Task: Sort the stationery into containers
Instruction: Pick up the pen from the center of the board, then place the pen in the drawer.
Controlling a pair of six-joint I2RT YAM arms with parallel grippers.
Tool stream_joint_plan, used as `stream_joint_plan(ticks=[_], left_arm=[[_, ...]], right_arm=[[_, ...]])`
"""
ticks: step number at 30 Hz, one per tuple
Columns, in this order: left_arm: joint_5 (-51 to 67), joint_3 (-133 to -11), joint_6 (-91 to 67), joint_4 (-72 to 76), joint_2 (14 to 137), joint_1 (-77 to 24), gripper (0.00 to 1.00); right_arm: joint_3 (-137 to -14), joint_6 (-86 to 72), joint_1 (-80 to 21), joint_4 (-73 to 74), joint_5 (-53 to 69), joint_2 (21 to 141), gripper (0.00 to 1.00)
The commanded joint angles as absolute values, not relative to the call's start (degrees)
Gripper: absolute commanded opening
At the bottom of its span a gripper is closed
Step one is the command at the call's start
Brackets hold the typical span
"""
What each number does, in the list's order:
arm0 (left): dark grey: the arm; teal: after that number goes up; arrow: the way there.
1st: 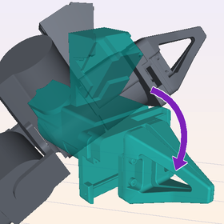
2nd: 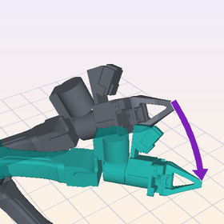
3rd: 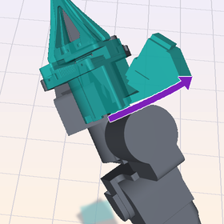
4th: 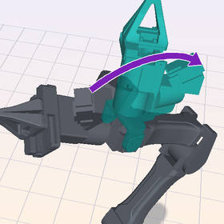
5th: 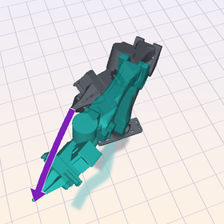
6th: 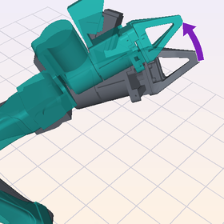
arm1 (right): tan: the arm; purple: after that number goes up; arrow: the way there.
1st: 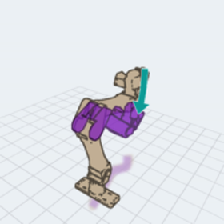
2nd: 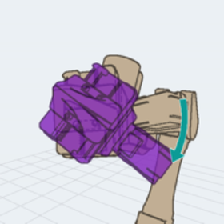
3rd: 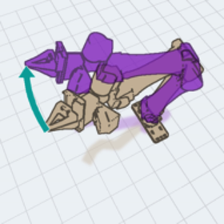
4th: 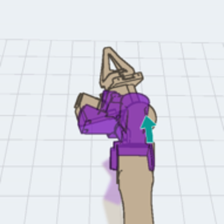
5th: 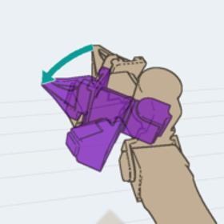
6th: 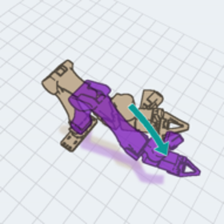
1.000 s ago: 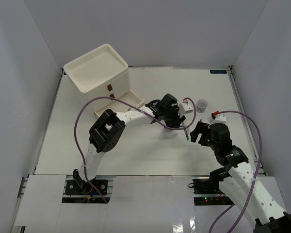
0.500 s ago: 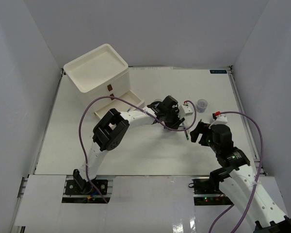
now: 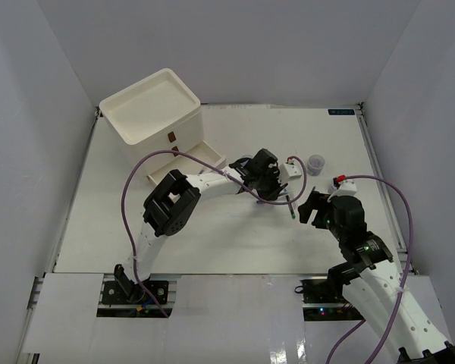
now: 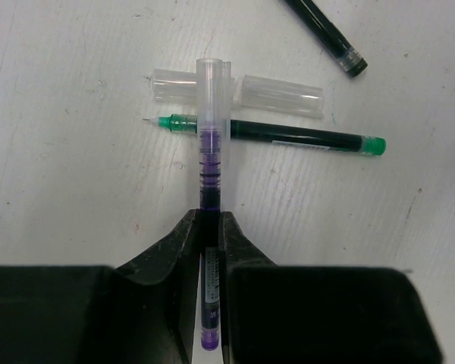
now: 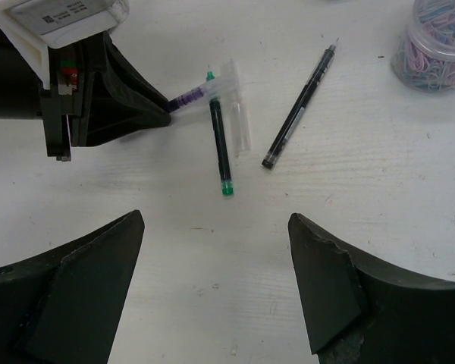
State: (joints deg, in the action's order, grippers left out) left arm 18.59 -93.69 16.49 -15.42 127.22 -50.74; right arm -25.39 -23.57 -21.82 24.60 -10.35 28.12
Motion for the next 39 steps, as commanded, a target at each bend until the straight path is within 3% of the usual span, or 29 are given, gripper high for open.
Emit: stream_joint_plan(ticks=[1, 8, 15, 22, 28, 35, 39], left_arm=[[18.73, -92.9, 16.7, -14.5, 118.32, -50.89, 0.2], [8.2, -87.46, 12.84, -14.5, 108.48, -50.1, 0.15], [2.2, -79.56, 9.75, -19.6, 97.57, -41.14, 0.15], [-6.06, -70.49, 13.36, -20.39, 90.89, -32.18, 0.19], [-5.18, -67.85, 12.22, -19.95, 91.84, -26.19, 0.24], [-5.18, -67.85, 10.99, -19.78, 91.94, -25.49, 0.5], [-4.22, -68.38, 7.22, -20.48, 89.31, -25.49, 0.76]], right_arm=[[-26.37, -22.5, -21.62, 24.96, -10.99, 27.07, 0.83], [-27.07, -21.89, -21.62, 24.61, -10.81, 28.91, 0.84], [-27.86, -21.0, -21.53, 22.33, -8.79, 33.57, 0.84], [-28.47, -20.22, -21.53, 19.6, -7.64, 38.14, 0.84], [-30.06, -19.16, -21.53, 19.78, -8.87, 42.18, 0.84], [-32.16, -19.07, -21.18, 19.77, -11.07, 46.75, 0.82], [-33.48, -19.16, -20.31, 19.69, -13.35, 50.26, 0.8]])
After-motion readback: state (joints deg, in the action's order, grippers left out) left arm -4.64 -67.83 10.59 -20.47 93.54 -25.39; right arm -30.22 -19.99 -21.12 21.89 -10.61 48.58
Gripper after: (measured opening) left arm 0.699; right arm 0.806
